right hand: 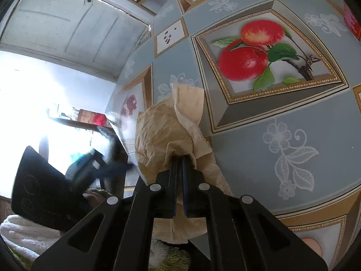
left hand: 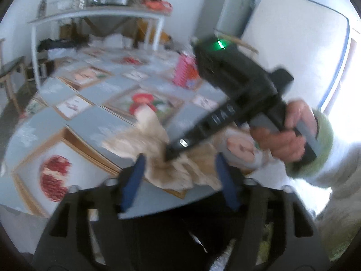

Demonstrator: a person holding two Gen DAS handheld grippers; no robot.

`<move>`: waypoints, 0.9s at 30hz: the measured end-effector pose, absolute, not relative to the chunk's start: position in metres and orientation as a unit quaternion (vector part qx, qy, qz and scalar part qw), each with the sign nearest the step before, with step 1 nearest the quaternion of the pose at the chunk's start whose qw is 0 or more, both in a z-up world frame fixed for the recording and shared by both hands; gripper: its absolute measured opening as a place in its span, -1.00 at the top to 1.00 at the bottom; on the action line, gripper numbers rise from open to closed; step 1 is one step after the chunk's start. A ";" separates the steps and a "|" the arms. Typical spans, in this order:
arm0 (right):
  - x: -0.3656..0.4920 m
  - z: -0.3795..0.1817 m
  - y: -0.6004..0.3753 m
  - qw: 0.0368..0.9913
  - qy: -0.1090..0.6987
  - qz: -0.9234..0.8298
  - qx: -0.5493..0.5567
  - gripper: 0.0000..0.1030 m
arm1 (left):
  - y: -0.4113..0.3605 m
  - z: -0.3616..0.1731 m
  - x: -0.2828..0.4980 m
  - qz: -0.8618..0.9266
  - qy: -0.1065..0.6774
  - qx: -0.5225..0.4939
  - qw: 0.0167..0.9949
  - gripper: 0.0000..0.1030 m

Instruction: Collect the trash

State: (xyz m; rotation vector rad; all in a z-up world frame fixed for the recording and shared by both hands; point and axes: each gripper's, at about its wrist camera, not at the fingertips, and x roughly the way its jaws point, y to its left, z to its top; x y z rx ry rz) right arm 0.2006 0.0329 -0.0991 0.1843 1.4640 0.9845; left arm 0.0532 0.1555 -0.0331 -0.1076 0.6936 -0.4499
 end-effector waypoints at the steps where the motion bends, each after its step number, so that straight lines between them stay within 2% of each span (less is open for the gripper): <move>1: 0.201 -0.100 0.033 0.630 0.641 0.430 0.085 0.94 | 0.156 -0.033 0.055 -0.202 0.334 -0.043 0.919 -0.42; 8: 0.205 -0.106 0.024 0.615 0.652 0.428 0.117 0.94 | 0.128 -0.053 0.078 -0.178 0.381 0.062 0.905 -0.48; 13: 0.208 -0.109 0.019 0.603 0.657 0.431 0.135 0.94 | 0.115 -0.058 0.087 -0.192 0.394 0.069 0.896 -0.46; 15: 0.208 -0.110 0.016 0.600 0.657 0.434 0.140 0.94 | 0.115 -0.064 0.092 -0.190 0.409 0.064 0.890 -0.26; 21: 0.208 -0.108 0.010 0.599 0.651 0.442 0.149 0.87 | 0.111 -0.063 0.093 -0.188 0.411 0.068 0.890 0.08; 27: 0.209 -0.076 -0.017 0.663 0.602 0.424 0.137 0.60 | 0.109 -0.062 0.096 -0.184 0.419 0.067 0.886 0.36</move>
